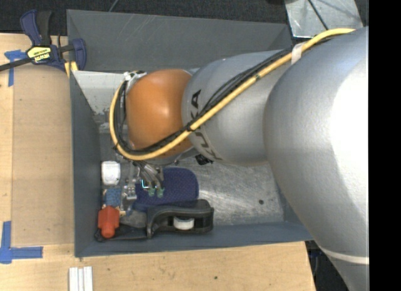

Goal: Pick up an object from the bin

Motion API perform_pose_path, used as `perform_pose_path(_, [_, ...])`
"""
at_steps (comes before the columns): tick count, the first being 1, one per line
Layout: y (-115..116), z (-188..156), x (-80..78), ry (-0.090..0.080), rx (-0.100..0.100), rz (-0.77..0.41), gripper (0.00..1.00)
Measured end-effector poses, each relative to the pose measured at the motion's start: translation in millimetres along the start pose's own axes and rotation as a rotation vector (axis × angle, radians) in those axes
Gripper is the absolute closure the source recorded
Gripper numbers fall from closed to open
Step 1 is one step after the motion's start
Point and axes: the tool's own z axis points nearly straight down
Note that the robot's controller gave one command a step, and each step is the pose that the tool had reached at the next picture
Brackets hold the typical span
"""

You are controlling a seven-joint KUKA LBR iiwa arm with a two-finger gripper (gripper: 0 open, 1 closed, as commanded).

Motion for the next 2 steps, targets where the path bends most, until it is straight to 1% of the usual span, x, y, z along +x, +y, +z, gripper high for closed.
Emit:
perform_pose_path(1, [-23, 41, 3.3, -0.020, -0.009, 0.046, 0.00])
perform_pose_path(2, [-45, 28, 17.5, -0.007, -0.003, 0.314, 0.00])
